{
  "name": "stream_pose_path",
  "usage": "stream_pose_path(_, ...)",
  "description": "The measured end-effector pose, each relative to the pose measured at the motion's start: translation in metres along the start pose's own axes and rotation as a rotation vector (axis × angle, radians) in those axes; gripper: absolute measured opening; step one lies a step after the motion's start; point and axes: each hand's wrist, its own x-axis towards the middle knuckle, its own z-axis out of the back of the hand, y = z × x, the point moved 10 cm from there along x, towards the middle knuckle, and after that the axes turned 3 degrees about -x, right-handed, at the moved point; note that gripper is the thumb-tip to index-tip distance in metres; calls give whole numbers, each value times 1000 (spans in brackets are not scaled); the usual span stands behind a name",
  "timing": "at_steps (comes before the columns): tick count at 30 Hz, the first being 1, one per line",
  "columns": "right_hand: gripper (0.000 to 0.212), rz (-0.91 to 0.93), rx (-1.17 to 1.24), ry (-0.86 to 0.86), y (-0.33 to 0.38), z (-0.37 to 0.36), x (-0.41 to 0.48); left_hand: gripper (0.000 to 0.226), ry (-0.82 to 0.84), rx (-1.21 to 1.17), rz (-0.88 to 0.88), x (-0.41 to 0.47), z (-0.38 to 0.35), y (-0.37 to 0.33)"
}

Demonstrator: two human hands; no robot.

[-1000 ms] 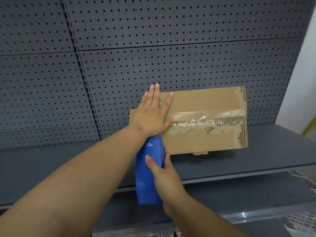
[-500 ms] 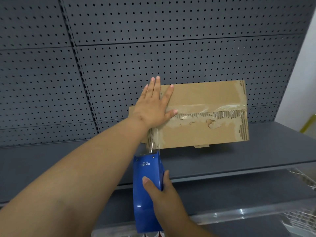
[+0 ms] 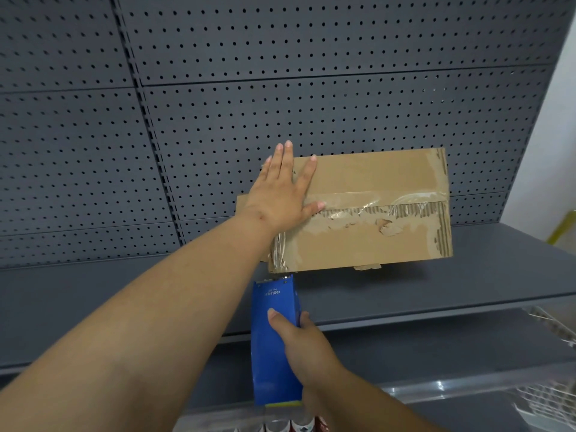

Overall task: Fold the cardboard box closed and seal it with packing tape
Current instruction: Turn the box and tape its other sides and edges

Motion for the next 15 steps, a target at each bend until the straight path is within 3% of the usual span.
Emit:
stream_pose_path(4,74,-30,56,14,0,1,3,69,29,-80,-16,-1,4,1)
stream_pose_path(9,32,4,90,-3,6,5,-4,66,-1,-334,0,-5,8,13)
stream_pose_path(15,29,78,107,-52,13,7,-8,66,-104,-627,134,-15,0,17)
